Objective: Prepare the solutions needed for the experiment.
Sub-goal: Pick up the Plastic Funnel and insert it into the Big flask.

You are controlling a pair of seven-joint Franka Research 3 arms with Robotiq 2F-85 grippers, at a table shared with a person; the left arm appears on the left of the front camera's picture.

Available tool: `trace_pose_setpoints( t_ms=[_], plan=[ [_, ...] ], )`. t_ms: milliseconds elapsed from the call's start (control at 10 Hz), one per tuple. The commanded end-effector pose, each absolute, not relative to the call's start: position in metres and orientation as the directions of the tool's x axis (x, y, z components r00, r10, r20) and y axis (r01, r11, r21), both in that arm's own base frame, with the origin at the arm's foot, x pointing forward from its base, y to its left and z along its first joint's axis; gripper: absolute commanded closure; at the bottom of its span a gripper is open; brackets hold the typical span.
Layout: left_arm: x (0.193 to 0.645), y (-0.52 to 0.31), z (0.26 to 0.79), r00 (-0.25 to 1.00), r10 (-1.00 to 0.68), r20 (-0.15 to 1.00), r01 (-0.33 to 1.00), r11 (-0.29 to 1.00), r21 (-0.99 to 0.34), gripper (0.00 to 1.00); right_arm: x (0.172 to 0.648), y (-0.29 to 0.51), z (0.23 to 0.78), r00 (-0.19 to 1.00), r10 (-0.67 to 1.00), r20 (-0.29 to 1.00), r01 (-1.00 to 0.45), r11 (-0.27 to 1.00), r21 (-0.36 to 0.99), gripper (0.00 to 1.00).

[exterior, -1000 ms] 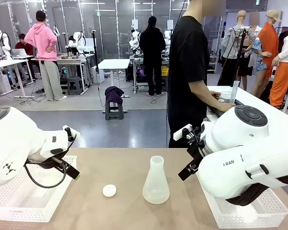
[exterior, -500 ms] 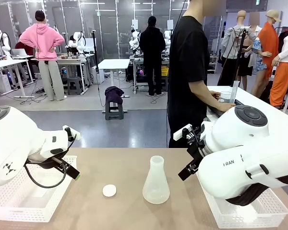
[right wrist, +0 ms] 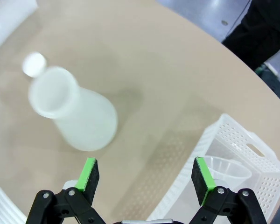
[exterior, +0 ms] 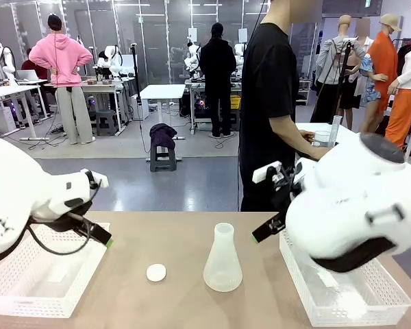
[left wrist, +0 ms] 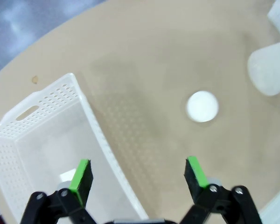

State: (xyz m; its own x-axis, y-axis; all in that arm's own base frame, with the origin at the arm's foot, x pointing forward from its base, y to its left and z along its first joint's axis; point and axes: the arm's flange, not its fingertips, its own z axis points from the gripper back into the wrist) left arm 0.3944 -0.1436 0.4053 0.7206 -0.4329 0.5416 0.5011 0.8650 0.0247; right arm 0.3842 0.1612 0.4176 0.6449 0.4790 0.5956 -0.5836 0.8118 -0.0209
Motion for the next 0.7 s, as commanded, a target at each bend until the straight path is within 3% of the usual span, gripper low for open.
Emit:
trace_pose_setpoints(
  t_ms=[0, 300, 400, 600],
  plan=[
    [0.355, -0.107, 0.431, 0.744, -0.290, 0.602, 0.496, 0.844, -0.207, 0.00, 0.349, 0.108, 0.444, 0.650, 0.411, 0.639, -0.611, 0.783, 0.118, 0.00],
    [0.334, -0.080, 0.477, 0.760, -0.051, 0.648, 0.475, 0.724, -0.500, 0.00, 0.337, 0.076, 0.472, 0.728, 0.264, 0.633, -0.610, 0.670, 0.422, 0.00],
    [0.325, -0.068, 0.486, 0.772, 0.037, 0.635, 0.477, 0.627, -0.616, 0.00, 0.333, 0.062, 0.478, 0.744, 0.215, 0.633, -0.615, 0.592, 0.522, 0.00],
    [0.322, -0.054, 0.484, 0.855, 0.105, 0.509, 0.421, 0.434, -0.796, 0.00, 0.329, 0.045, 0.482, 0.767, 0.198, 0.610, -0.631, 0.409, 0.659, 0.00]
  ],
)
